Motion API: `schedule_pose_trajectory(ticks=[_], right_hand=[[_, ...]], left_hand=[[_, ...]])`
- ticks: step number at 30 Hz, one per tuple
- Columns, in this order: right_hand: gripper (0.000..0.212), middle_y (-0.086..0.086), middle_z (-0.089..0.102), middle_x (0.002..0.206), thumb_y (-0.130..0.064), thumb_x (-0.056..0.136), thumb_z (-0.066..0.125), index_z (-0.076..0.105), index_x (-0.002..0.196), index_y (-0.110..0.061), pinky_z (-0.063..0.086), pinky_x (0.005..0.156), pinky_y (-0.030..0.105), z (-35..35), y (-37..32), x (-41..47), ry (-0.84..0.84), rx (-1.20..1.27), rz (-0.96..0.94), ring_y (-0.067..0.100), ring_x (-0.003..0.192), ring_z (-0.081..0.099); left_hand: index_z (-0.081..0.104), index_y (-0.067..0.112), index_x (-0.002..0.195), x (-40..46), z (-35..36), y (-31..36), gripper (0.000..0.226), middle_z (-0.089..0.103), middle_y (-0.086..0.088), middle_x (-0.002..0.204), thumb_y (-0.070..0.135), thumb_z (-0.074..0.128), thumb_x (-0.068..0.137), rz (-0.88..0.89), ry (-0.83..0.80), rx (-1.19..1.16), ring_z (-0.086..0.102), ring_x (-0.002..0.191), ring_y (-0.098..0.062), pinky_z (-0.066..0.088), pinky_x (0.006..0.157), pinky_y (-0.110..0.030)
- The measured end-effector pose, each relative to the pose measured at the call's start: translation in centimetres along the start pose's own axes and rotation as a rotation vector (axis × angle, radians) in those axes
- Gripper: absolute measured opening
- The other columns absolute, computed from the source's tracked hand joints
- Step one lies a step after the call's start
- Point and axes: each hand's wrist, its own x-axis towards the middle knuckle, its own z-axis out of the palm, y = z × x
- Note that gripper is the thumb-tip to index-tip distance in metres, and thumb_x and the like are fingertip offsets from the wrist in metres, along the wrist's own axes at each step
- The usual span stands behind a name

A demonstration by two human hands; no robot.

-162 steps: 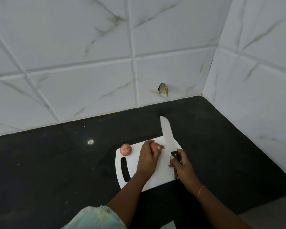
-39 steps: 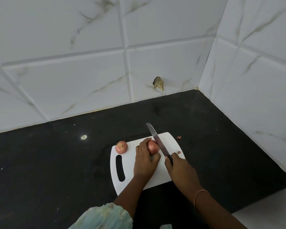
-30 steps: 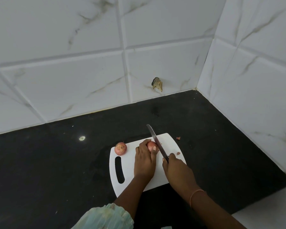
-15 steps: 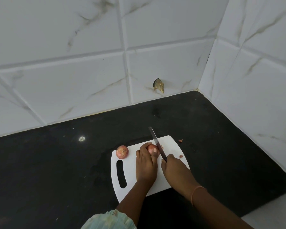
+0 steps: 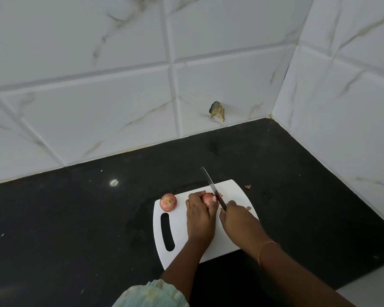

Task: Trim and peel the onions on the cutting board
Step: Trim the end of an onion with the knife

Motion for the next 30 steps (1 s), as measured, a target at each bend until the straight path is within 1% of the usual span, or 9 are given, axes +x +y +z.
schedule_pose_trajectory(ticks=[2, 5, 6, 10, 14, 16, 19, 25, 30], right_hand=[[0.027, 0.000, 0.058, 0.088, -0.035, 0.103, 0.034, 0.050, 0.110, -0.014, 0.049, 0.071, 0.030, -0.2, 0.5, 0.2, -0.015, 0.038, -0.030, 0.015, 0.079, 0.056], [0.023, -0.007, 0.049, 0.074, -0.035, 0.104, 0.034, 0.048, 0.103, -0.017, 0.037, 0.056, 0.020, 0.1, 2.4, -0.7, -0.030, 0.037, -0.052, 0.010, 0.070, 0.053], [0.023, -0.007, 0.048, 0.073, -0.035, 0.104, 0.034, 0.048, 0.103, -0.017, 0.037, 0.056, 0.019, 0.2, 2.5, -0.8, -0.026, 0.031, -0.050, 0.010, 0.070, 0.053], [0.028, -0.004, 0.053, 0.083, -0.036, 0.103, 0.033, 0.048, 0.113, -0.015, 0.051, 0.072, 0.029, 0.6, 1.2, 0.7, 0.003, -0.027, -0.042, 0.013, 0.077, 0.057], [0.027, -0.004, 0.053, 0.083, -0.036, 0.104, 0.031, 0.047, 0.111, -0.016, 0.047, 0.068, 0.026, 1.2, 2.2, 0.0, -0.011, -0.041, -0.031, 0.011, 0.075, 0.056], [0.024, -0.005, 0.051, 0.079, -0.036, 0.104, 0.031, 0.045, 0.105, -0.016, 0.044, 0.063, 0.025, 1.3, 2.4, -0.1, -0.005, -0.014, -0.041, 0.012, 0.074, 0.055], [0.021, -0.004, 0.049, 0.077, -0.035, 0.104, 0.032, 0.042, 0.097, -0.017, 0.040, 0.063, 0.028, 1.1, 2.0, 0.7, 0.000, 0.037, -0.060, 0.017, 0.074, 0.055], [0.026, -0.001, 0.056, 0.086, -0.037, 0.104, 0.031, 0.046, 0.105, -0.016, 0.038, 0.063, 0.026, 1.9, 2.3, 0.2, 0.026, 0.025, -0.035, 0.015, 0.074, 0.053], [0.032, 0.006, 0.065, 0.103, -0.037, 0.104, 0.031, 0.048, 0.114, -0.013, 0.039, 0.067, 0.030, 3.2, 1.9, 0.6, 0.014, 0.034, 0.009, 0.022, 0.092, 0.064]], left_hand=[[0.042, 0.026, 0.121, 0.0, 0.1, -0.1, 0.031, 0.051, 0.006, 0.121, 0.047, 0.047, 0.099, -0.005, 0.008, -0.011, 0.054, 0.103, -0.011, 0.042, 0.085, -0.017], [0.041, 0.029, 0.119, 0.1, 0.2, -0.2, 0.030, 0.051, 0.009, 0.121, 0.050, 0.047, 0.098, -0.005, 0.012, 0.011, 0.053, 0.101, -0.008, 0.042, 0.084, -0.015], [0.041, 0.029, 0.119, 0.1, 0.3, -0.2, 0.031, 0.051, 0.009, 0.120, 0.050, 0.047, 0.098, 0.000, 0.013, 0.018, 0.053, 0.101, -0.008, 0.042, 0.085, -0.015], [0.043, 0.026, 0.120, 0.0, 0.4, -0.1, 0.033, 0.053, 0.007, 0.119, 0.050, 0.046, 0.098, 0.020, 0.035, 0.018, 0.054, 0.102, -0.010, 0.047, 0.088, -0.020], [0.043, 0.027, 0.119, 0.1, 0.5, -0.1, 0.033, 0.053, 0.009, 0.118, 0.052, 0.047, 0.097, 0.039, 0.043, 0.035, 0.054, 0.102, -0.010, 0.050, 0.090, -0.023], [0.043, 0.028, 0.118, 0.1, 0.6, -0.1, 0.032, 0.053, 0.009, 0.117, 0.051, 0.047, 0.097, 0.040, 0.051, 0.029, 0.054, 0.101, -0.010, 0.049, 0.088, -0.022], [0.042, 0.028, 0.117, 0.0, 0.5, 0.0, 0.031, 0.054, 0.010, 0.116, 0.053, 0.044, 0.098, 0.035, 0.049, 0.027, 0.053, 0.100, -0.008, 0.046, 0.086, -0.020], [0.044, 0.026, 0.119, -0.2, 0.4, 0.4, 0.031, 0.052, 0.011, 0.115, 0.049, 0.046, 0.098, 0.045, 0.042, 0.037, 0.053, 0.100, -0.009, 0.042, 0.085, -0.016], [0.044, 0.025, 0.116, -0.2, 0.3, 0.3, 0.028, 0.054, 0.008, 0.113, 0.047, 0.046, 0.099, 0.030, 0.063, -0.001, 0.054, 0.098, -0.009, 0.044, 0.083, -0.019]])
